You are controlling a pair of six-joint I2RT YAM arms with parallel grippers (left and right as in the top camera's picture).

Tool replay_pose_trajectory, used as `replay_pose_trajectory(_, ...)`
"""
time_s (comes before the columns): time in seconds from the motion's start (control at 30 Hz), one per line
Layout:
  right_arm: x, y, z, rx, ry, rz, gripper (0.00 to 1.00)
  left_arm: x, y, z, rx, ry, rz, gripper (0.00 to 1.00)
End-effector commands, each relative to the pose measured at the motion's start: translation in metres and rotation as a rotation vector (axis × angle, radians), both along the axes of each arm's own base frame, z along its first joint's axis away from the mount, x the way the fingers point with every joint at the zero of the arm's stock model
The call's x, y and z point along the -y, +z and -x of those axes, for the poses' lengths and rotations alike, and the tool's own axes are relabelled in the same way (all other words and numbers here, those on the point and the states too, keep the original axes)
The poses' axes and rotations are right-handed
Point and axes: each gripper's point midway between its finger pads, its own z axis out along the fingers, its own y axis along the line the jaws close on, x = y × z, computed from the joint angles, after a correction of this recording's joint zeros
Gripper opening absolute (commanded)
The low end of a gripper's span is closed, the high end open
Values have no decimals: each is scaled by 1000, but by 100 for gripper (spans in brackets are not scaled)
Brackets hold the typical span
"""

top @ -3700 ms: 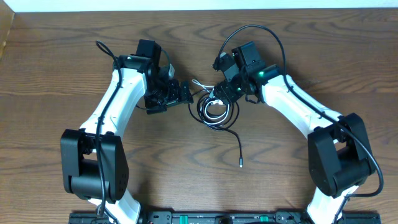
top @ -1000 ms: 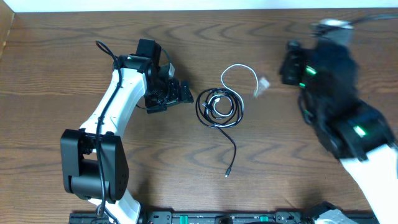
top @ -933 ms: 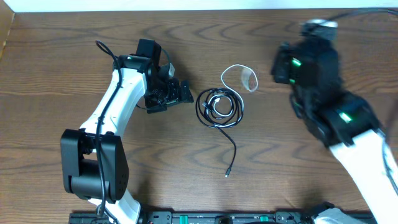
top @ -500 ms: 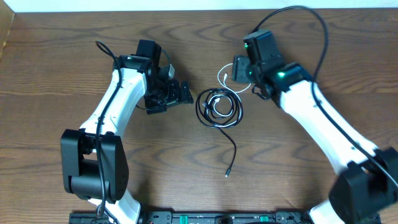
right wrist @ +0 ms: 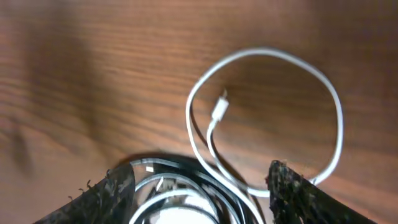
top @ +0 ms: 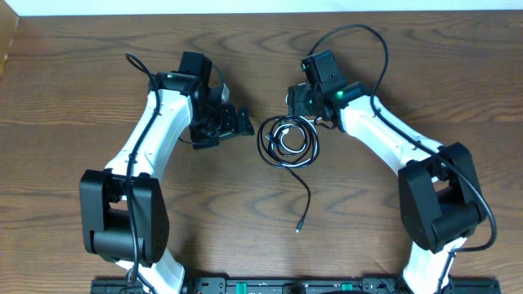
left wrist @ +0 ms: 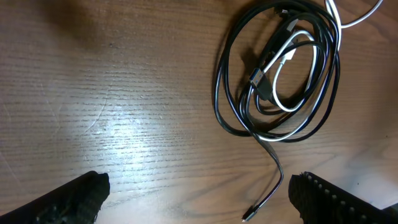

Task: Untangle cables

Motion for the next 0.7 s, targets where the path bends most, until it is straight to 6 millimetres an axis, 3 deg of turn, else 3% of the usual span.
replay_pose_trajectory(0.0,-6,-24,3,-13,80,50,63,0,-1,-1,-4,7,-6,97)
replay_pose_trajectory(0.1,-7,-50,9,-52,127,95,60,0,-1,0,-8,7,-7,98)
replay_pose_trajectory(0.2,-5,-65,12,-81,132,111,49,0,-1,0,-11,7,-7,97)
replay_pose_trajectory(0.27,-3,-66,13,-89,129,114,39,0,-1,0,-11,7,-7,98)
replay_pose_trajectory(0.4,-2,-66,12,-86,127,113,37,0,-1,-1,-3,7,-7,98)
replay_pose_trajectory(0.5,-2,-66,12,-87,127,114,20,0,-1,-2,1,7,-6,98)
replay_pose_trajectory(0.67,-1,-54,6,-62,118,102,1,0,-1,-2,0,7,-6,98)
